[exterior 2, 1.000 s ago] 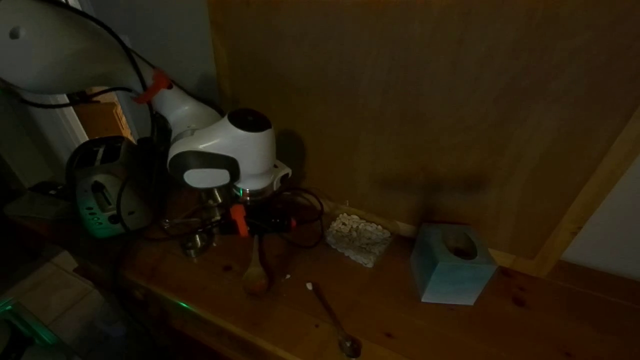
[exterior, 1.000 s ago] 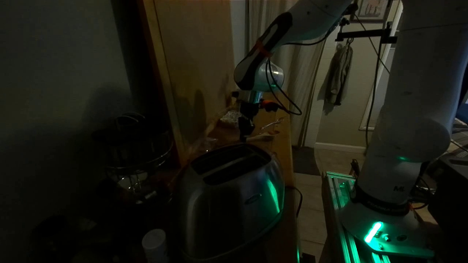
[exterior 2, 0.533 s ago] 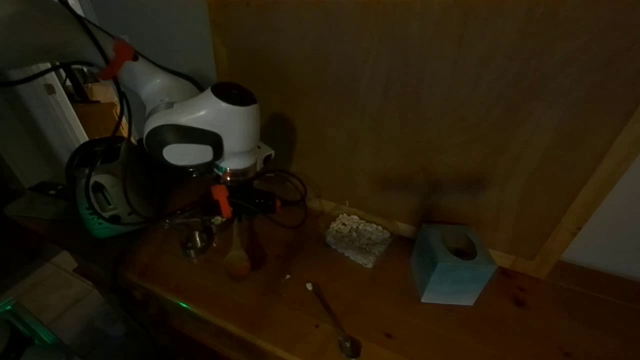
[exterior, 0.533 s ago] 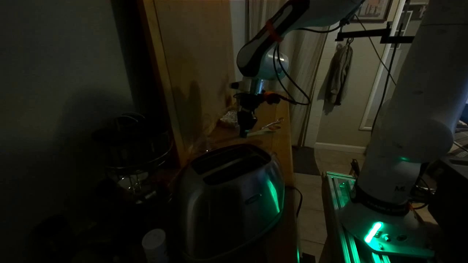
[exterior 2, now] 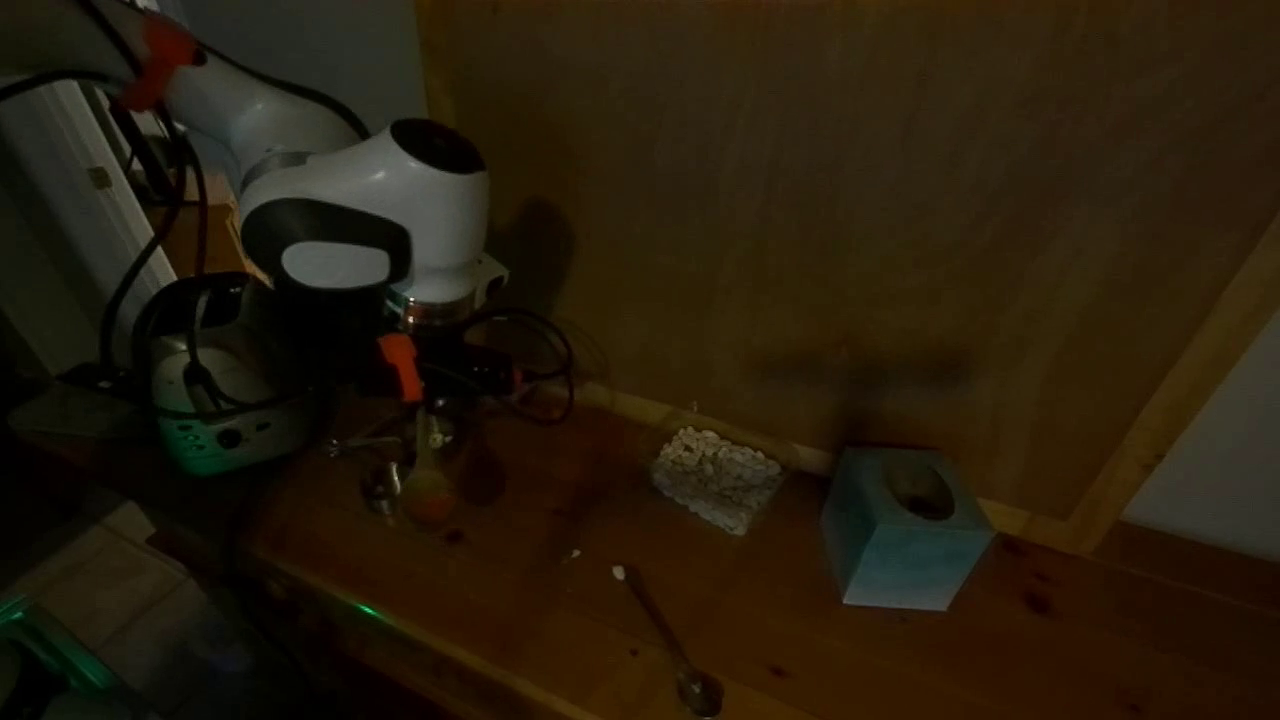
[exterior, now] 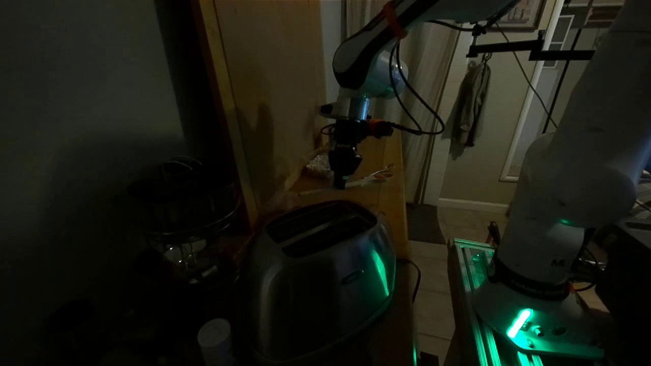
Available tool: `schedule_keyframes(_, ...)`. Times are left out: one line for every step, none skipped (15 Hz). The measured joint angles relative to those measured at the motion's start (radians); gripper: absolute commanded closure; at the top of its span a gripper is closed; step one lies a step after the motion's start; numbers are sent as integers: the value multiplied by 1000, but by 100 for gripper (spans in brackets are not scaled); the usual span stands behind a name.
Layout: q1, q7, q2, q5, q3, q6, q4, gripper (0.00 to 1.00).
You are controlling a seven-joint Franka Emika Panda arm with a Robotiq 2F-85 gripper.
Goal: Put the orange object on the spoon, then drop it into the pot
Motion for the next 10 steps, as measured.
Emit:
schedule_keyframes(5, -6, -8, 11, -2, -13, -1, 94)
schedule_keyframes(11, -14, -16, 27, -5, -21, -3, 94)
schedule_keyframes(16, -24, -21, 44, -9, -27, -4, 94)
schedule_keyframes(22, -34, -27, 65, -14, -33, -6, 94)
schedule_keyframes(26, -45, -31, 87, -19, -40, -8, 94)
schedule_keyframes(30, -57, -35, 111, -23, -48, -10, 94)
schedule_keyframes(34, -70, -37, 135, -28, -56, -12, 94)
schedule_keyframes(37, -81, -38, 160, -33, -66, -14, 94)
schedule_keyframes(39, -96, -38, 182, -37, -74, -16, 94)
schedule_keyframes(41, -115, -38, 195, -39, -77, -19, 85)
